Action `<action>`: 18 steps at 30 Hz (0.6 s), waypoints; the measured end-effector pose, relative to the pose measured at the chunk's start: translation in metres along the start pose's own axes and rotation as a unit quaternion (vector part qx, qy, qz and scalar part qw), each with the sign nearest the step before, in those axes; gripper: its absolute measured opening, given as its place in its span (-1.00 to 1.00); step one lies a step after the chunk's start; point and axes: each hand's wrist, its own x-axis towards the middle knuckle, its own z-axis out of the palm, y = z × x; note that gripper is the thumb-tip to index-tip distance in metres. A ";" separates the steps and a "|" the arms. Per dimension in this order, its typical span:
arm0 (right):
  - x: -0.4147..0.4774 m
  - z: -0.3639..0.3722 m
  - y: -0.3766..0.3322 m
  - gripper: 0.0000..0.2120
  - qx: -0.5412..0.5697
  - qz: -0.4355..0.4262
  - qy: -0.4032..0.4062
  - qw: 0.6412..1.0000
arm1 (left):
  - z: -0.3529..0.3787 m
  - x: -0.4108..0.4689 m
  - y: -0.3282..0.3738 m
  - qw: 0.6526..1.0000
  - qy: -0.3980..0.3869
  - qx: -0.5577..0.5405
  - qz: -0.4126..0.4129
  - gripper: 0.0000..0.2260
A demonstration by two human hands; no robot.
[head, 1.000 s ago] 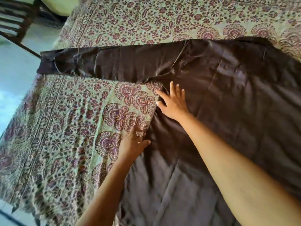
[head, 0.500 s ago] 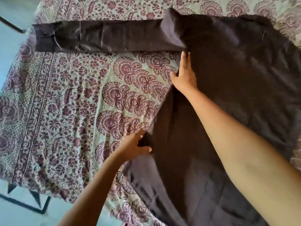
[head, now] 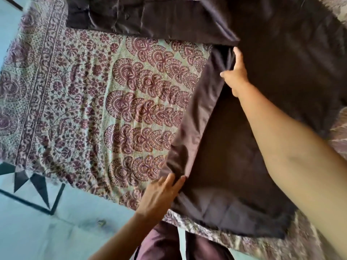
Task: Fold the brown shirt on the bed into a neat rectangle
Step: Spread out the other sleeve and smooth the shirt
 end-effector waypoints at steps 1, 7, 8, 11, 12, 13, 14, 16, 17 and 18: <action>-0.001 0.001 0.006 -0.24 0.008 0.013 -0.005 1.000 | 0.012 0.000 0.003 1.000 -0.003 0.004 -0.012 -0.51; -0.007 0.010 0.026 -0.34 0.046 0.028 0.055 0.997 | 0.033 -0.012 0.003 0.996 0.042 -0.042 -0.060 -0.75; -0.008 0.010 0.028 -0.41 0.056 0.026 0.065 0.996 | 0.034 -0.017 0.002 0.996 0.053 -0.058 -0.045 -0.79; -0.011 0.014 0.034 -0.55 0.048 0.020 0.043 0.998 | 0.041 -0.028 -0.008 0.997 0.034 -0.063 -0.022 -0.82; -0.014 0.015 0.037 -0.56 0.034 0.019 0.034 0.999 | 0.044 -0.028 -0.012 0.998 0.021 -0.055 -0.021 -0.81; -0.017 0.016 0.039 -0.57 0.023 0.015 0.036 0.999 | 0.045 -0.026 -0.016 0.999 0.013 -0.050 -0.019 -0.79; -0.020 0.017 0.041 -0.57 0.013 0.005 0.052 0.999 | 0.047 -0.023 -0.017 0.999 0.004 -0.048 -0.013 -0.78; -0.024 0.014 0.046 -0.58 -0.004 -0.019 0.105 0.994 | 0.046 -0.017 -0.015 0.999 -0.019 -0.043 0.010 -0.77; -0.025 0.011 0.049 -0.58 -0.009 -0.023 0.129 0.991 | 0.048 -0.016 -0.013 0.999 -0.023 -0.041 0.020 -0.77; -0.027 0.007 0.052 -0.58 -0.020 -0.022 0.140 0.990 | 0.049 -0.015 -0.010 0.998 -0.030 -0.044 0.027 -0.77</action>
